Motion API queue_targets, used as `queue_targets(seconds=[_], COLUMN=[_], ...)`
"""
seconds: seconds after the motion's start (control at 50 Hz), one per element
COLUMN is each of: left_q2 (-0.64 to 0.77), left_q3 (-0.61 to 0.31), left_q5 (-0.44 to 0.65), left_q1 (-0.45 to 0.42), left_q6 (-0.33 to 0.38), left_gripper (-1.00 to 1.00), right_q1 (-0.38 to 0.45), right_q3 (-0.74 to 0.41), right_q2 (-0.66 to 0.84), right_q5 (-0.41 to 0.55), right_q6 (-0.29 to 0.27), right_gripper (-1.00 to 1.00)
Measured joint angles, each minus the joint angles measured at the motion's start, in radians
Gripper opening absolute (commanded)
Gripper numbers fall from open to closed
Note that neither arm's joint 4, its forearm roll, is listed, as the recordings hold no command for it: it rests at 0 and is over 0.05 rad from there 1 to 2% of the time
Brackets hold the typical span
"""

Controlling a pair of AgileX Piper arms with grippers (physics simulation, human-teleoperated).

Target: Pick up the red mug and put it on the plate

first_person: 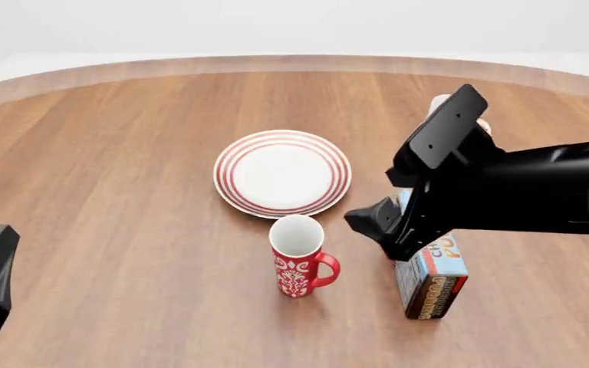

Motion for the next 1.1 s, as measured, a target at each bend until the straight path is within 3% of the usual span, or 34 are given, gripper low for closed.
queue_targets(seconds=[0.52, 1.1], left_q2=[0.0, 0.0], left_q3=[0.0, 0.0], left_q5=[0.0, 0.0], left_q1=[0.0, 0.0], left_q6=[0.0, 0.0], left_gripper=[1.0, 1.0], right_q1=[0.071, 0.077], right_q3=[0.058, 0.098], right_q2=[0.081, 0.167], right_q5=[-0.106, -0.202], right_q6=[0.068, 0.102], right_gripper=[1.0, 1.0])
